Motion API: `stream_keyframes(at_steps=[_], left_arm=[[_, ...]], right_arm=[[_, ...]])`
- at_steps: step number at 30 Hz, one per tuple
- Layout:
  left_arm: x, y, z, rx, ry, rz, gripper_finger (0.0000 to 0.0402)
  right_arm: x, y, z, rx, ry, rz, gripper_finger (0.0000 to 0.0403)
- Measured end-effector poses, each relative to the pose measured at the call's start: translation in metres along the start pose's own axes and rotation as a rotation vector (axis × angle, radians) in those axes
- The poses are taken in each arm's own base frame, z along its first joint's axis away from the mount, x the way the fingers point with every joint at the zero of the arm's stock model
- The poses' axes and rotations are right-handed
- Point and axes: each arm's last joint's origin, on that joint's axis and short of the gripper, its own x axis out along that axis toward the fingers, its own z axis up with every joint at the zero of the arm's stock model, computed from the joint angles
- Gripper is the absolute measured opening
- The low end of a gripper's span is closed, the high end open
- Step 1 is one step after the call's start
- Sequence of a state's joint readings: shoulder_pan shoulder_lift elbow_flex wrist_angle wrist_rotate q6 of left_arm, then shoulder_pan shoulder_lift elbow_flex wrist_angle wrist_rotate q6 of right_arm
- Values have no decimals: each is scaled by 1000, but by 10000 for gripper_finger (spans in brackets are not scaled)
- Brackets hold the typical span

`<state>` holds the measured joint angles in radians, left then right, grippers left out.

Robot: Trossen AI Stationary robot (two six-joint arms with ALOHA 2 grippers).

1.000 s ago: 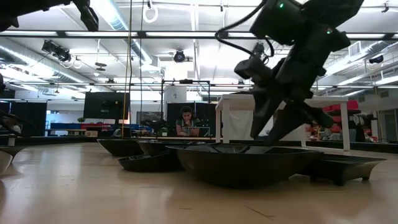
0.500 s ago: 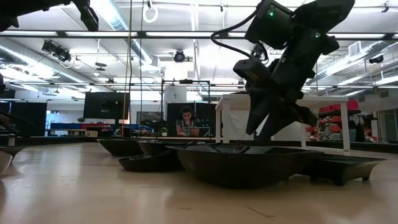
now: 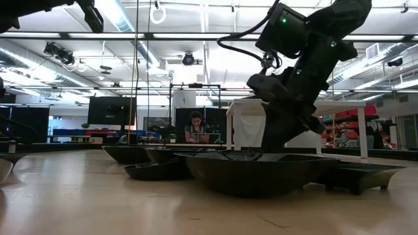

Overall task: Pick & Place Mini shaped plates
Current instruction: Stack the drop shaped plate on top of the drop shaped plates on the shelf

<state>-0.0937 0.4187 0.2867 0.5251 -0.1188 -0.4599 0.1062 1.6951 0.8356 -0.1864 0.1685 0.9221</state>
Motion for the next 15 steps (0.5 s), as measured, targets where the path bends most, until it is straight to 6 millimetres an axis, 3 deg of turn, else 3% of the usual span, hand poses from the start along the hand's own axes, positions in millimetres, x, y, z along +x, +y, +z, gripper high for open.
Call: stream_keyframes(at_steps=[7, 15], left_arm=[[0, 0, 0, 0, 0, 0, 42], [0, 0, 0, 0, 0, 0, 42]], right_arm=[[0, 1, 0, -9, 3, 19, 5], [0, 3, -1, -21, 7, 30, 82]])
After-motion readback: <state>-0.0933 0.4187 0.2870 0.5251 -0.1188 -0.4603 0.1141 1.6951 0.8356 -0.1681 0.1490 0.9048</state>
